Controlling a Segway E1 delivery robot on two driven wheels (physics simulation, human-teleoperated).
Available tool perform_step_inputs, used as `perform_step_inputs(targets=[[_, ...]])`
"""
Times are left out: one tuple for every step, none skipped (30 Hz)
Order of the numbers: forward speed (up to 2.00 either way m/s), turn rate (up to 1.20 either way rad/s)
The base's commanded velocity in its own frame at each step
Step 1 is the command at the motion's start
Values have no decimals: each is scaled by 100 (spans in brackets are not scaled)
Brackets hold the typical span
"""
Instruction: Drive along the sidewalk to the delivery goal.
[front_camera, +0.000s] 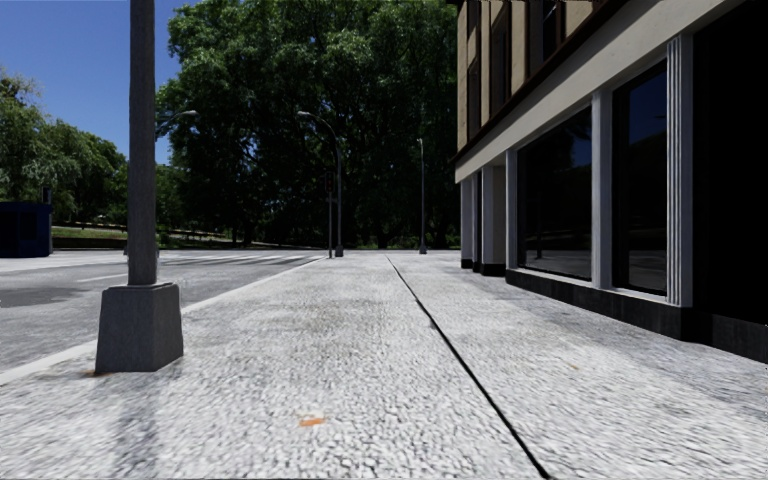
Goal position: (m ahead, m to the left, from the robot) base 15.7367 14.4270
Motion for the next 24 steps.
perform_step_inputs(targets=[[200,0],[200,0],[200,0],[200,5],[200,6],[200,7],[200,7],[200,8],[200,12],[200,12],[200,13],[200,14],[200,14],[200,14],[200,14],[200,10],[200,2],[200,2],[200,0],[200,0],[200,0],[200,0],[200,0],[200,0]])
